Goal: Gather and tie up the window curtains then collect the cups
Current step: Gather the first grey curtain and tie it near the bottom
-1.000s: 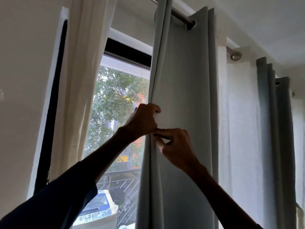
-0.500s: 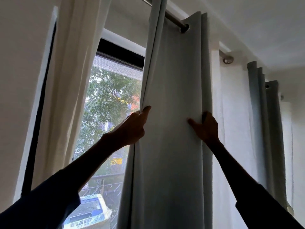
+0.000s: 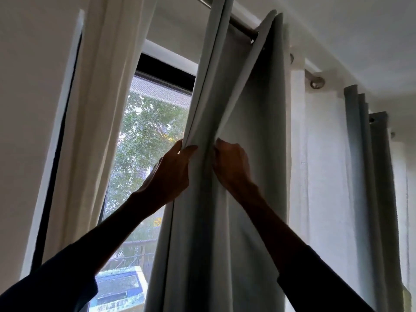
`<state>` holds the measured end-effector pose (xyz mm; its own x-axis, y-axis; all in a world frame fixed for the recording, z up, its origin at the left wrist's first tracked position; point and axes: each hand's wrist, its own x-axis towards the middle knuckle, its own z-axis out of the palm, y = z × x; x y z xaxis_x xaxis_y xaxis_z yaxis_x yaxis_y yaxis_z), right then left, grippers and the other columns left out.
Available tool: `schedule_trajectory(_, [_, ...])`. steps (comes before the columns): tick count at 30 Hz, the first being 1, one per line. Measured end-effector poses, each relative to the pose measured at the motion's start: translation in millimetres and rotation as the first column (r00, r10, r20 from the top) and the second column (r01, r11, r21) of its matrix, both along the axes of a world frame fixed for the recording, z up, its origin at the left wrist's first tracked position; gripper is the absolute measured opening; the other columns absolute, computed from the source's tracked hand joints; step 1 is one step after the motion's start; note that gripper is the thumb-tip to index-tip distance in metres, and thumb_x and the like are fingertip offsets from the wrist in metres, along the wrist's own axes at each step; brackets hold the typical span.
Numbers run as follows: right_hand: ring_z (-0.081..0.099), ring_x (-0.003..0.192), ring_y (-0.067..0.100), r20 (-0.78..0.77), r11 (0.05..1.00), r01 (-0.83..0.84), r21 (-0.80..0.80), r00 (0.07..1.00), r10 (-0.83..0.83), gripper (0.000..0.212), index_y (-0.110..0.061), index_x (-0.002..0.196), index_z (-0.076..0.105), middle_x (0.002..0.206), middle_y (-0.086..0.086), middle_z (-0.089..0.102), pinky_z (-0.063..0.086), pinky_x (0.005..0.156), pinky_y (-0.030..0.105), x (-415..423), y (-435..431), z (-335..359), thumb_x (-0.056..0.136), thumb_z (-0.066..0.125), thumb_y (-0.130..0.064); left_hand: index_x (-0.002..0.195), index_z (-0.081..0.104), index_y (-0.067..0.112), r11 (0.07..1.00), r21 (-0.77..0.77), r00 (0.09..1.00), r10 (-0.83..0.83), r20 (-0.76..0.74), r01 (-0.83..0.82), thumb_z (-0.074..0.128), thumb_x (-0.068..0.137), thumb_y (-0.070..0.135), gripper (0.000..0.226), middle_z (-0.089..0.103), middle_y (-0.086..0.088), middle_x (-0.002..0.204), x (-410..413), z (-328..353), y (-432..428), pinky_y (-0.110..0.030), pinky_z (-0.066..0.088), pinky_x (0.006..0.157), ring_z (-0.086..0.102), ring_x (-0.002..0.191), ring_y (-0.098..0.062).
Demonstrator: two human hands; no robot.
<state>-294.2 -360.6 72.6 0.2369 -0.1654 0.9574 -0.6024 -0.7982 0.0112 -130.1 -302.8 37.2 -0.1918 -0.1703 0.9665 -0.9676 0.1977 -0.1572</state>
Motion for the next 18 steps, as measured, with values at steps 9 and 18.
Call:
schedule_trajectory(9, [0.070, 0.083, 0.039, -0.066, 0.953, -0.094, -0.289, 0.995, 0.078, 0.027, -0.007, 0.116, 0.070, 0.091, 0.017, 0.075, 0.054, 0.070, 0.038, 25.6, 54.3, 4.2, 0.092, 0.057, -0.007, 0.089, 0.070, 0.032, 0.987, 0.153, 0.968, -0.007, -0.251, 0.046, 0.050, 0.084, 0.067, 0.041, 0.074, -0.007, 0.088, 14.2, 12.8, 5.4, -0.056, 0.054, 0.079, 0.068, 0.079, -0.029])
schedule_trajectory(18, [0.071, 0.086, 0.029, 0.024, 0.997, -0.060, 0.049, 0.998, 0.059, 0.047, -0.016, 0.139, 0.052, 0.097, 0.010, 0.073, 0.059, 0.078, 0.046, -12.5, 7.4, -49.4, 0.093, 0.058, -0.010, 0.153, 0.026, 0.042, 0.979, 0.091, 0.983, -0.183, 0.003, 0.182, 0.043, 0.085, -0.003, 0.083, 0.062, -0.001, 0.086, -7.4, 5.5, 10.4, -0.037, 0.055, 0.067, 0.062, 0.071, -0.027])
